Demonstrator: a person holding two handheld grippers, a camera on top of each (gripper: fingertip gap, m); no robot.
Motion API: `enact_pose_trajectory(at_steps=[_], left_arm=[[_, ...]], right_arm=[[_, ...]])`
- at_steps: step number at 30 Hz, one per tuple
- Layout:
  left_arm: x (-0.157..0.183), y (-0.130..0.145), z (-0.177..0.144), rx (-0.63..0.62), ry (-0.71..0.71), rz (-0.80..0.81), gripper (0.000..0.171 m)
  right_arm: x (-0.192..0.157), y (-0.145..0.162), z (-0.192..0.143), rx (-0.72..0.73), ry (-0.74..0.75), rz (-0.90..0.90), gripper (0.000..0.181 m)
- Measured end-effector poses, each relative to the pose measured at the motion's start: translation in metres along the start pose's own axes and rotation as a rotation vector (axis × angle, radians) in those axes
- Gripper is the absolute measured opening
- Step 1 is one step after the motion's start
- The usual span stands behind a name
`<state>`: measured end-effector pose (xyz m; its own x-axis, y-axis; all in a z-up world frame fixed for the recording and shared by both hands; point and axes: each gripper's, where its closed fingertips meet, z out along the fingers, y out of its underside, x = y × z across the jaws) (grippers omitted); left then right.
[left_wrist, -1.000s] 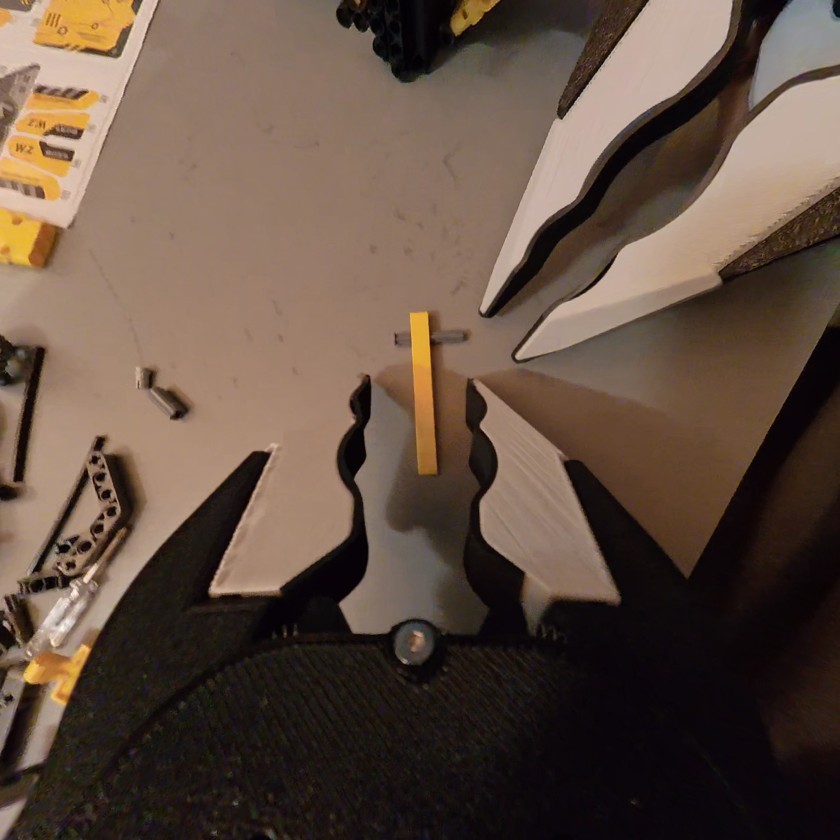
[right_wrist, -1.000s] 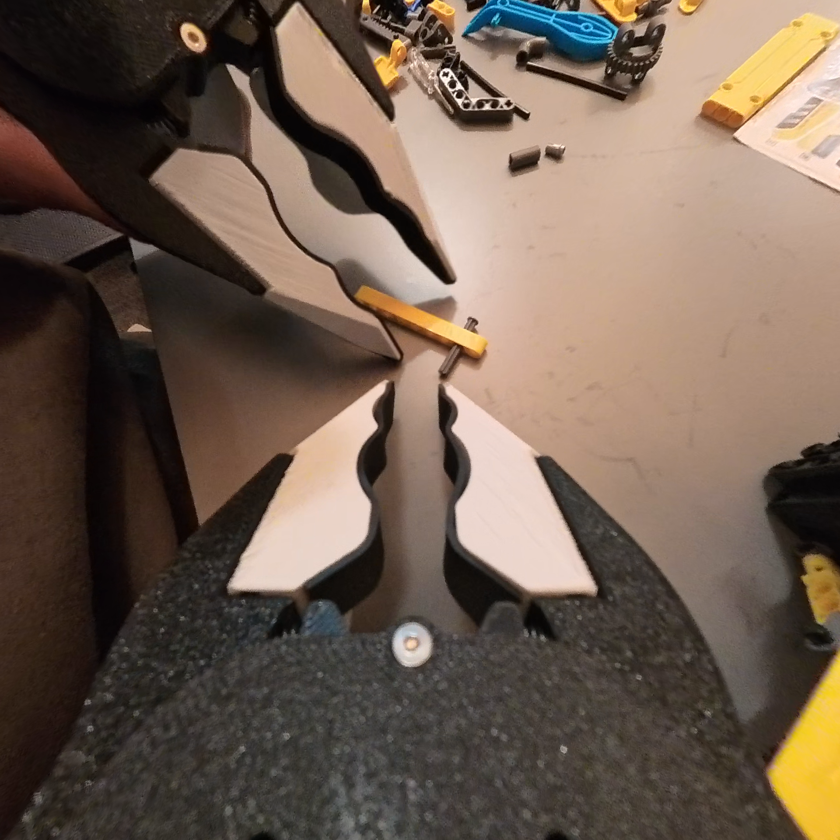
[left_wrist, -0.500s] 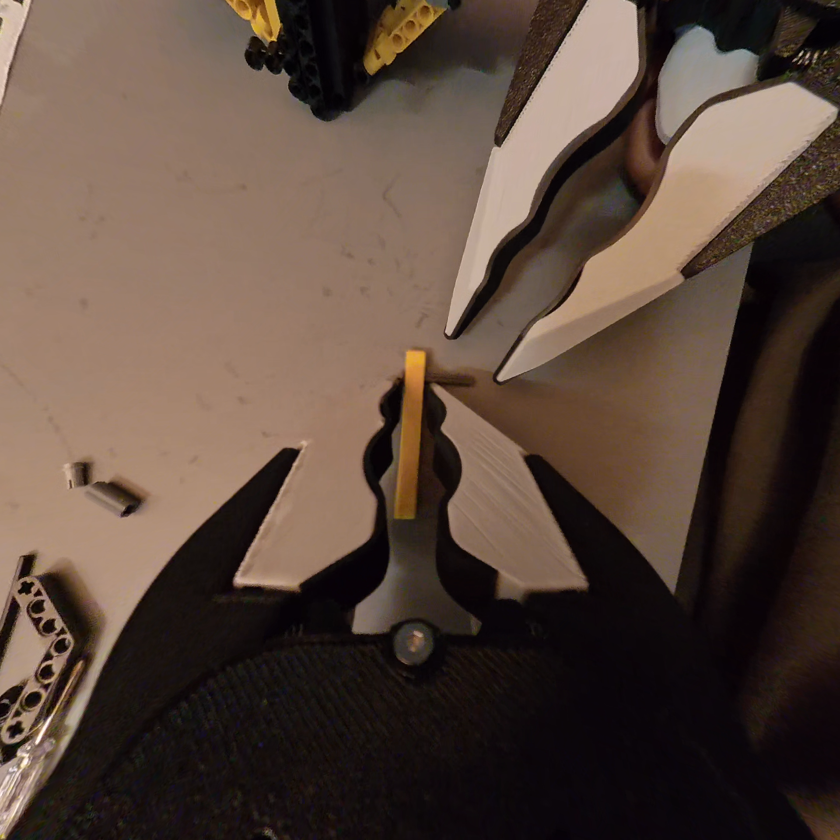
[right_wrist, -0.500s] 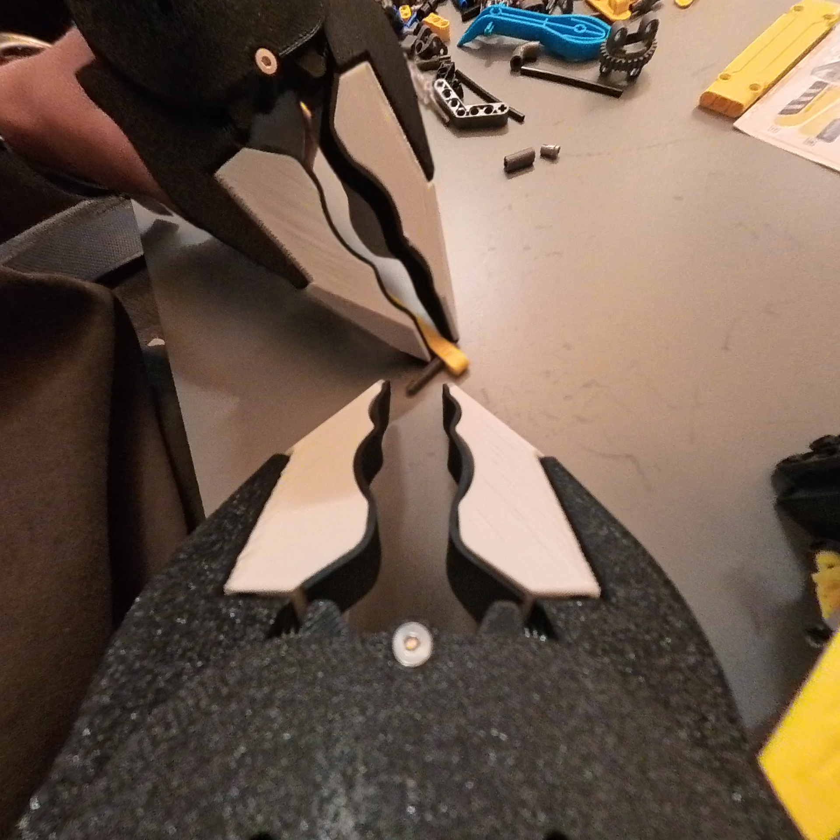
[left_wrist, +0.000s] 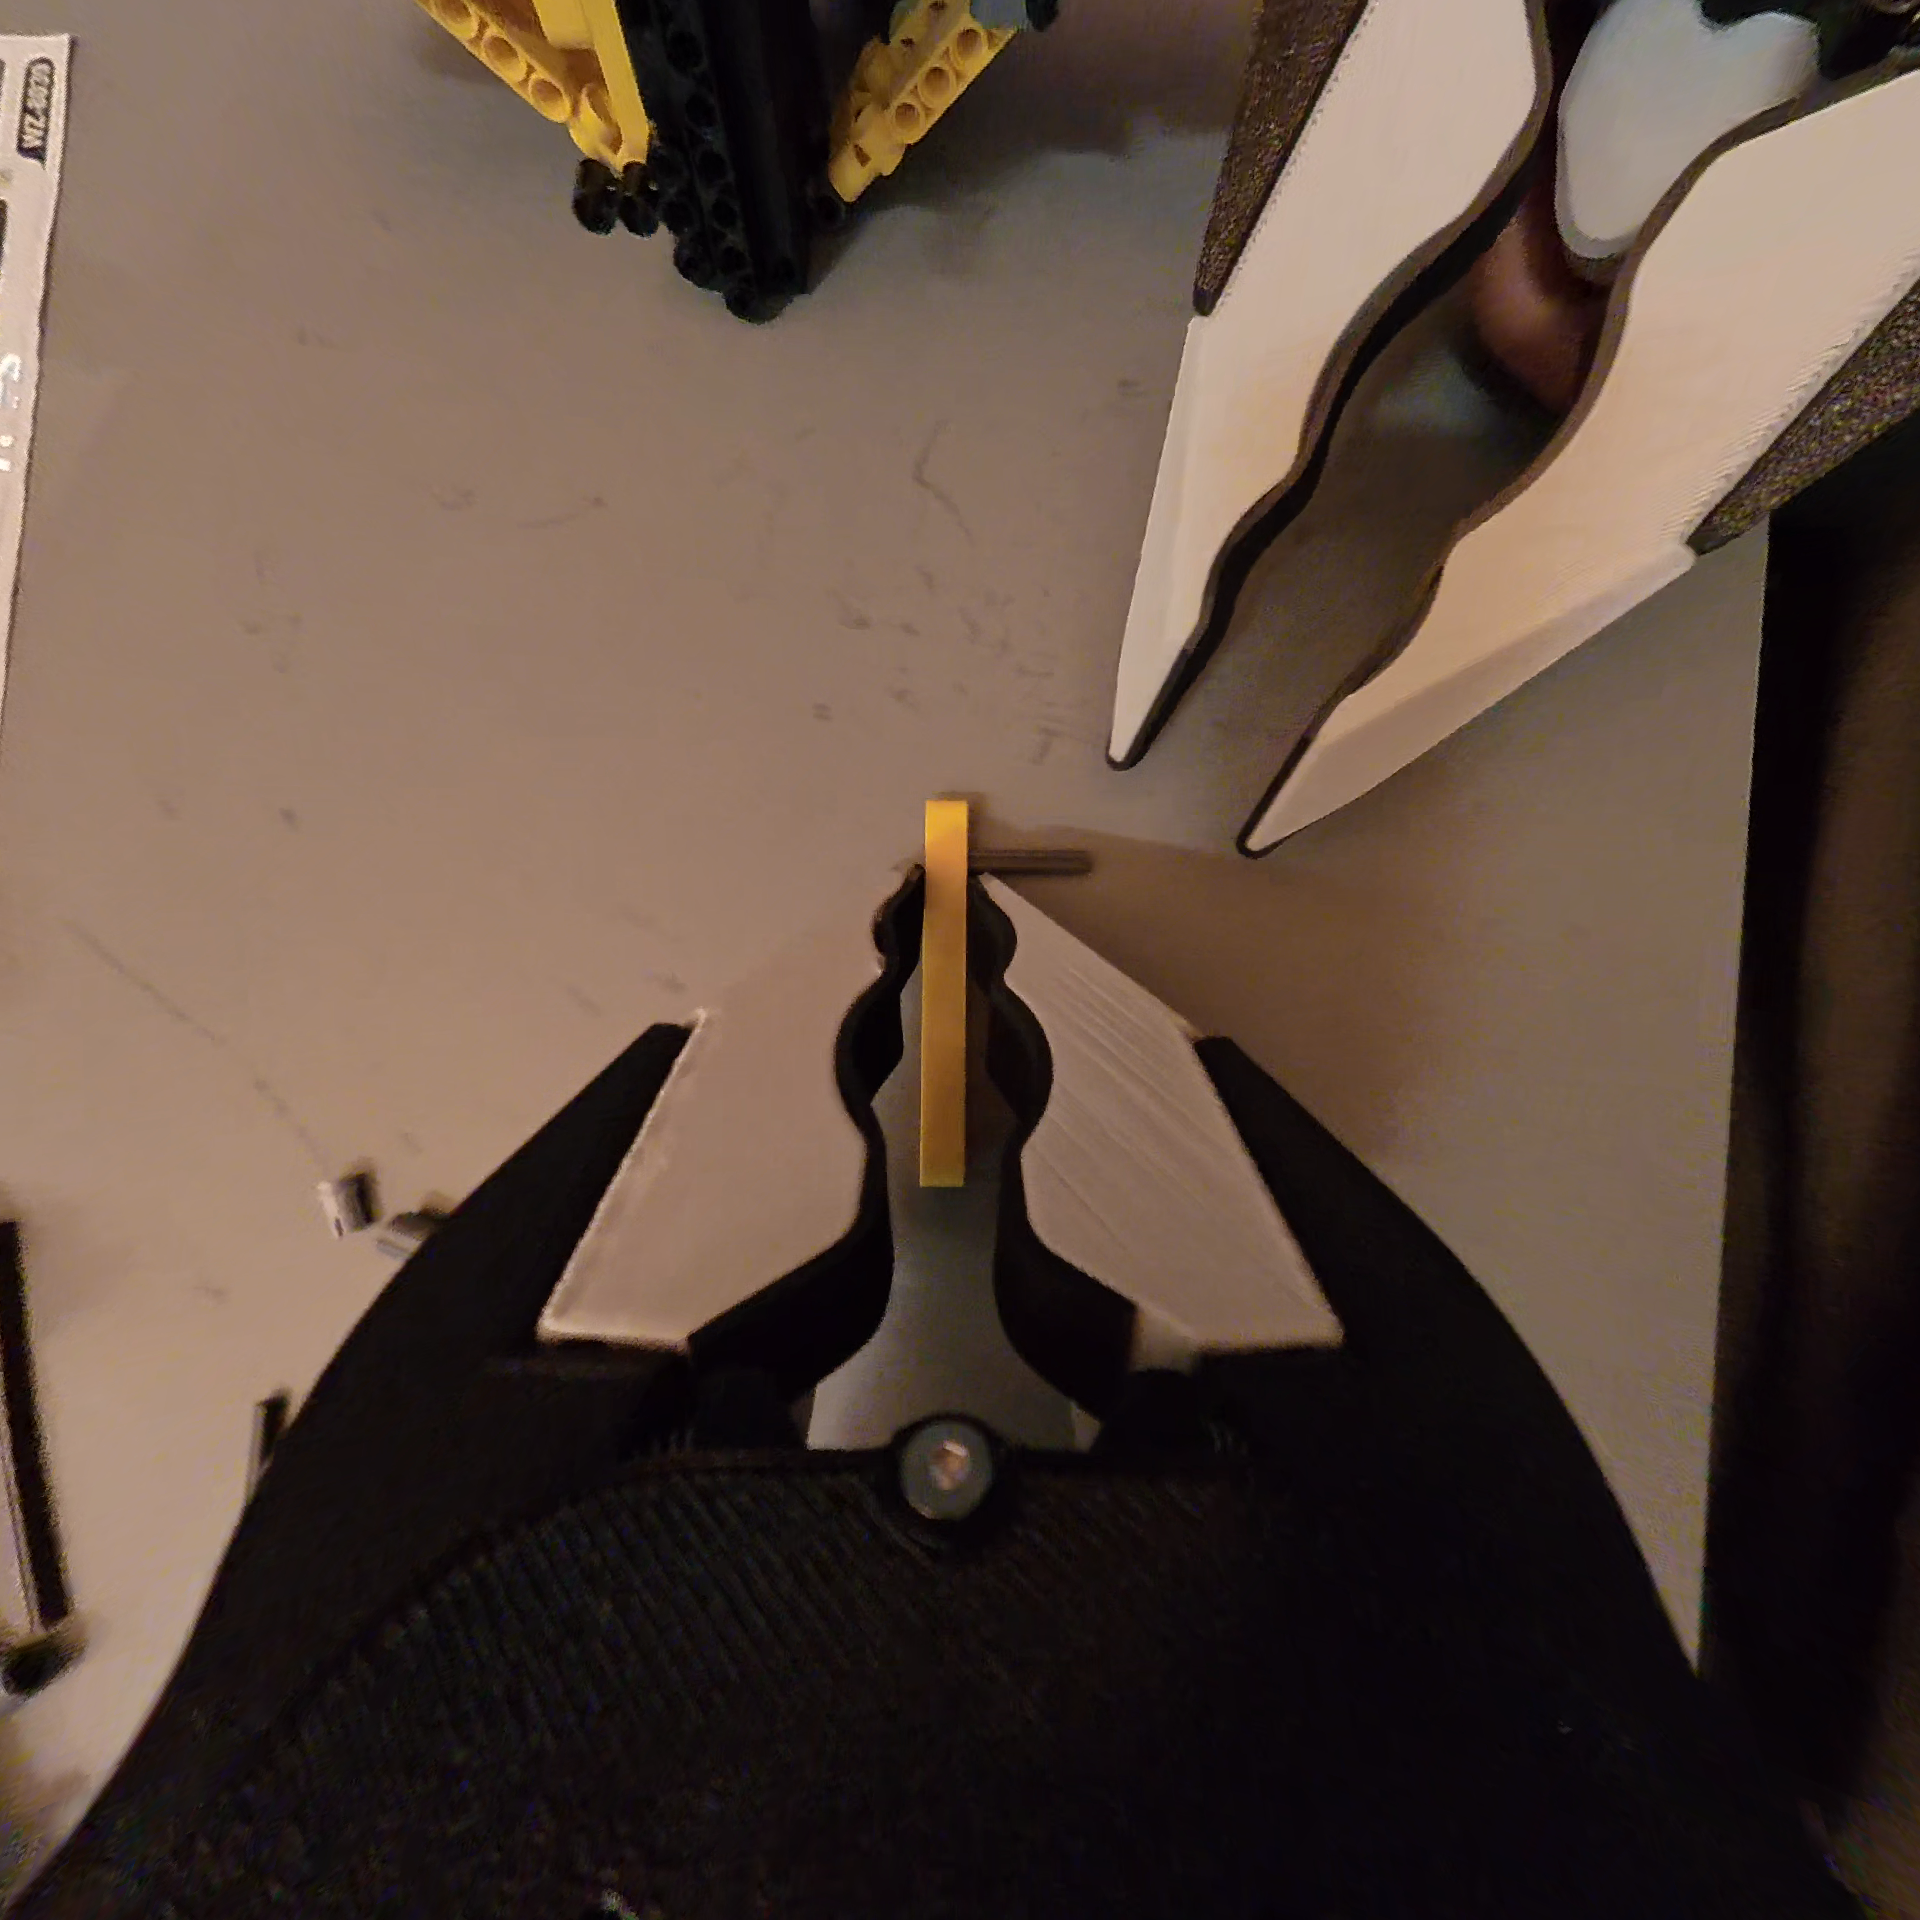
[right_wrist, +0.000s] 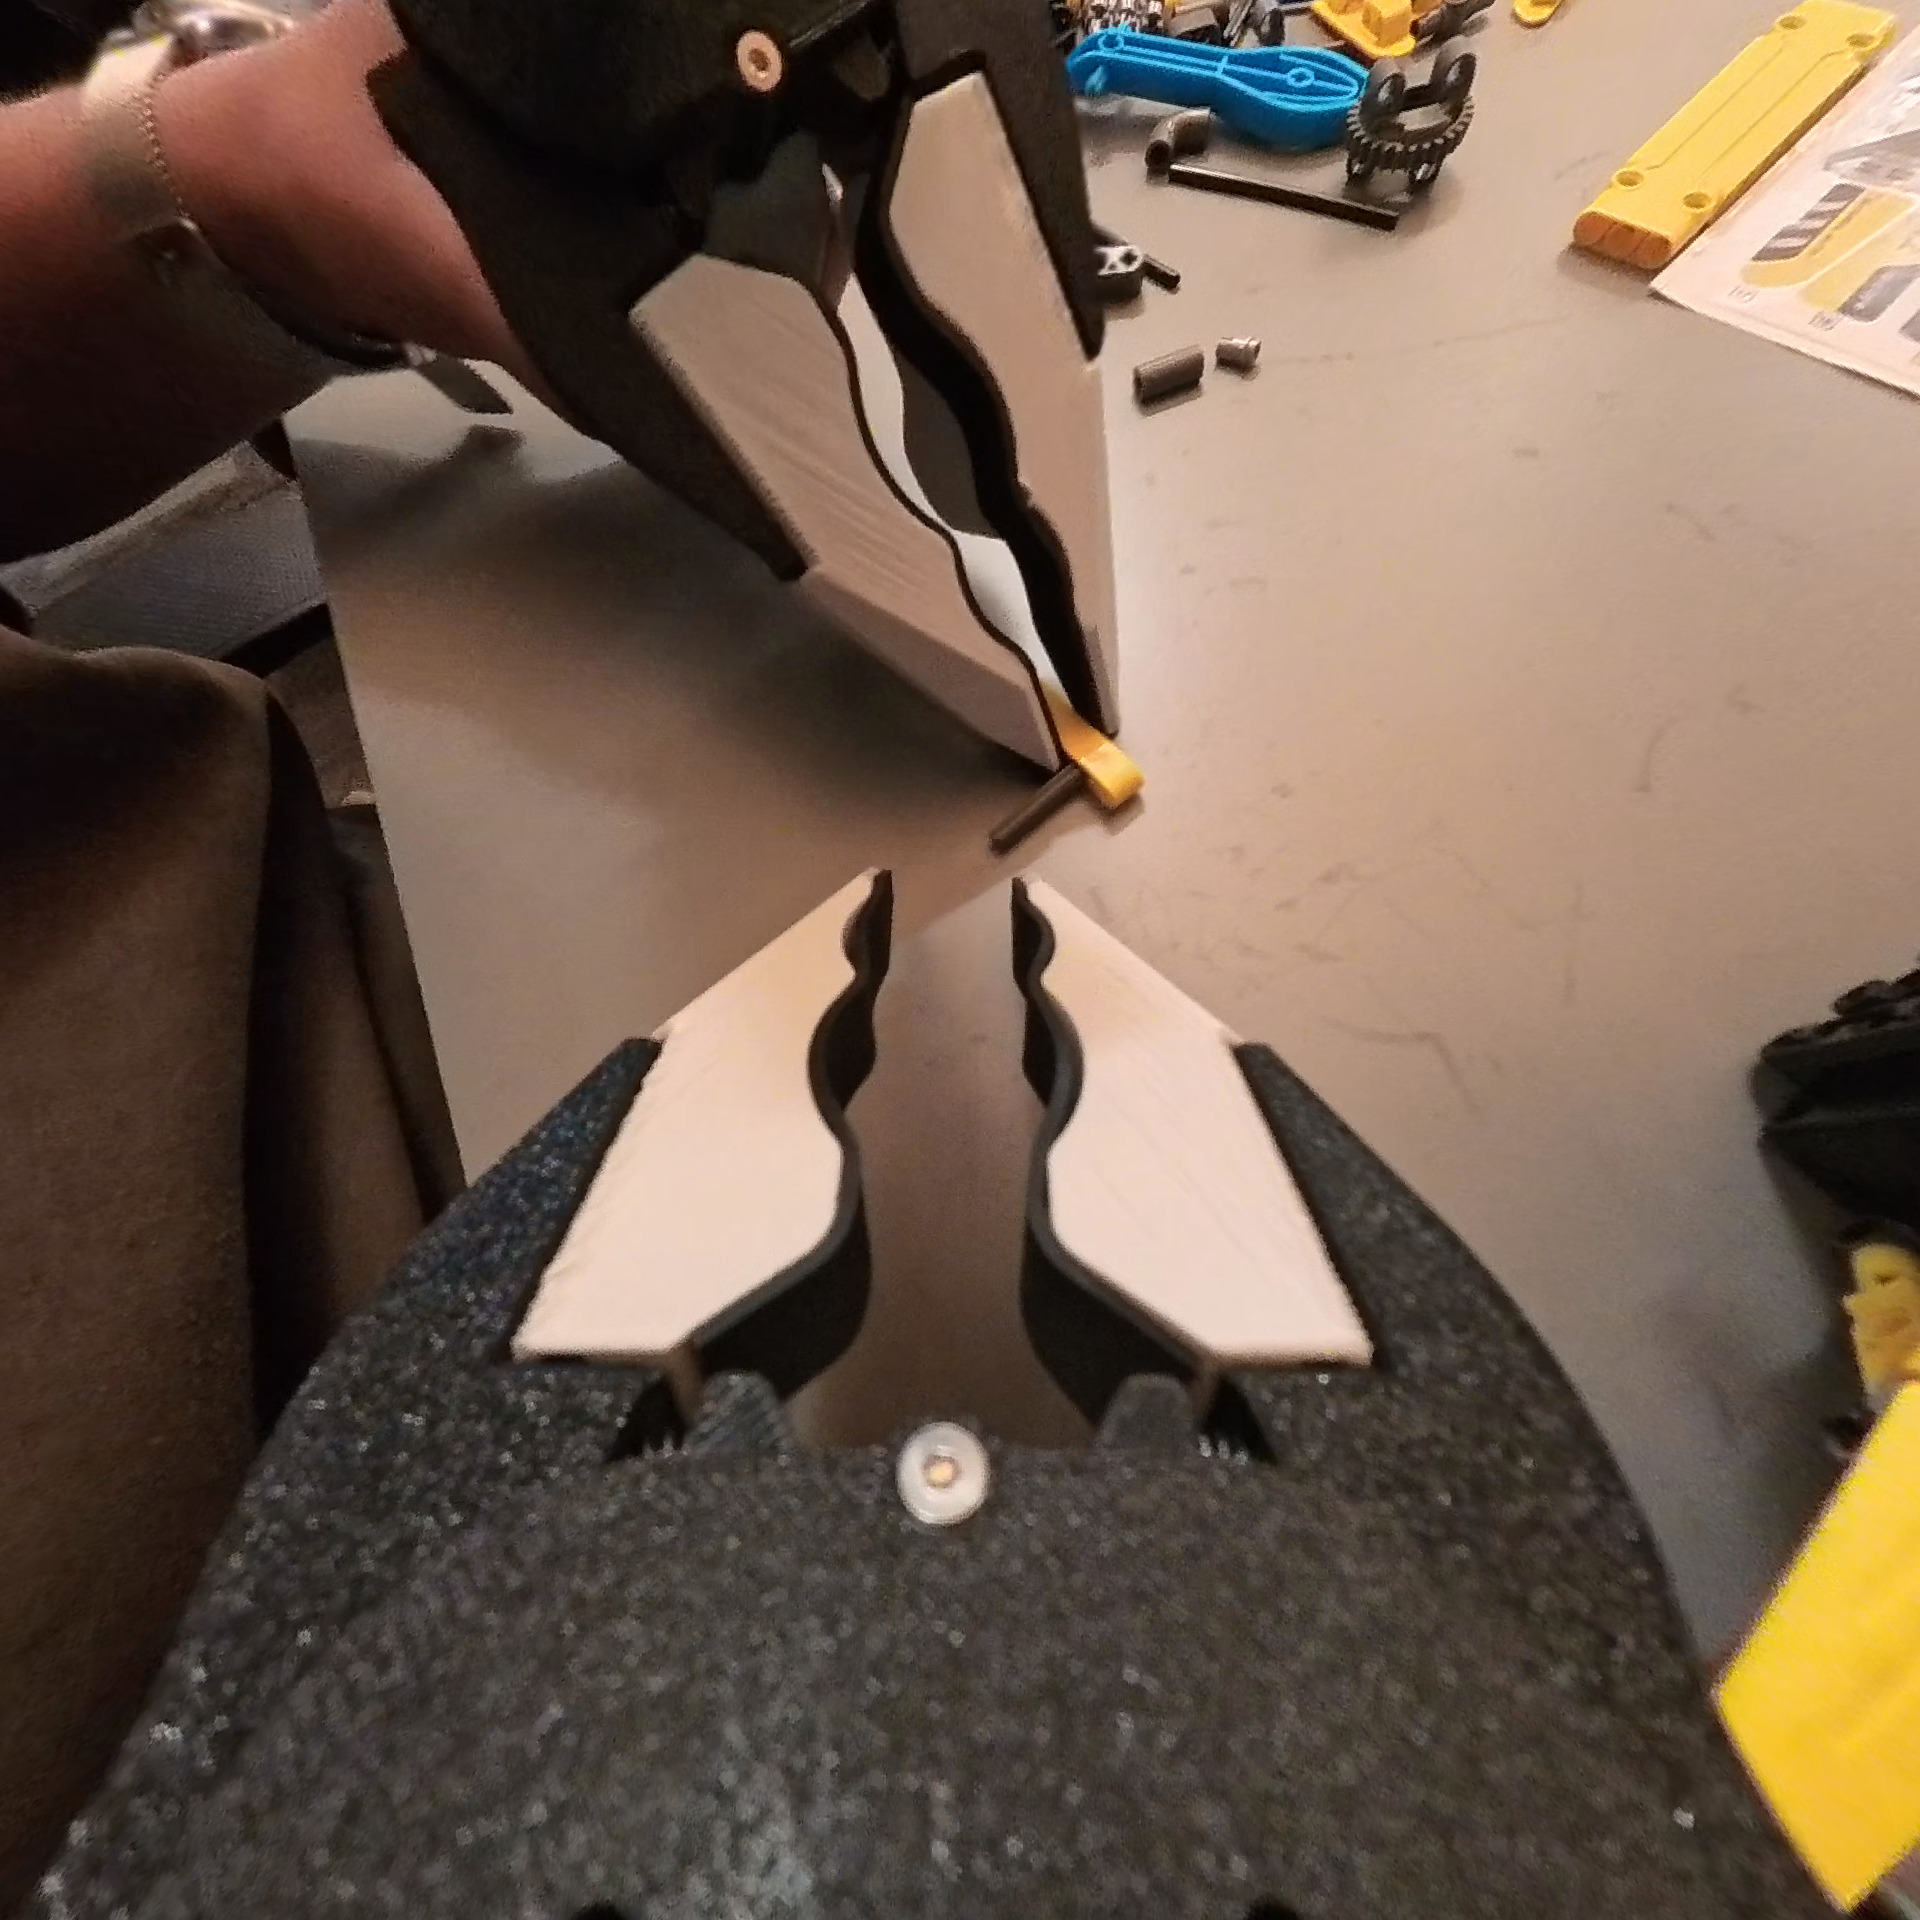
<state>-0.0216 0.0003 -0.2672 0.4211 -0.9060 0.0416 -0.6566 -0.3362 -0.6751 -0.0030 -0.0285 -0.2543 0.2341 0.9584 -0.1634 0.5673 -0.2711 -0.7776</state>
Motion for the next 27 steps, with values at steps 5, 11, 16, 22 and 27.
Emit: enact_pose_trajectory(at_steps=[5, 11, 16, 22, 27], left_arm=[[-0.006, 0.001, 0.0, -0.003, 0.023, 0.007, 0.023], [-0.012, 0.001, -0.023, 0.107, -0.043, -0.06, 0.033], [-0.021, -0.011, -0.044, 0.258, -0.118, -0.104, 0.036], [-0.034, -0.015, -0.047, 0.32, -0.208, -0.107, 0.045], [-0.034, -0.011, -0.054, 0.344, -0.219, -0.114, 0.045]], right_arm=[[0.001, 0.0, 0.0, 0.002, -0.003, 0.012, 0.022], [0.003, -0.003, -0.002, 0.02, 0.0, 0.021, 0.022], [0.005, -0.015, -0.002, 0.074, 0.014, -0.032, 0.019], [0.02, -0.017, 0.009, 0.013, 0.153, -0.183, 0.019], [0.027, -0.022, 0.017, -0.011, 0.171, -0.245, 0.019]])
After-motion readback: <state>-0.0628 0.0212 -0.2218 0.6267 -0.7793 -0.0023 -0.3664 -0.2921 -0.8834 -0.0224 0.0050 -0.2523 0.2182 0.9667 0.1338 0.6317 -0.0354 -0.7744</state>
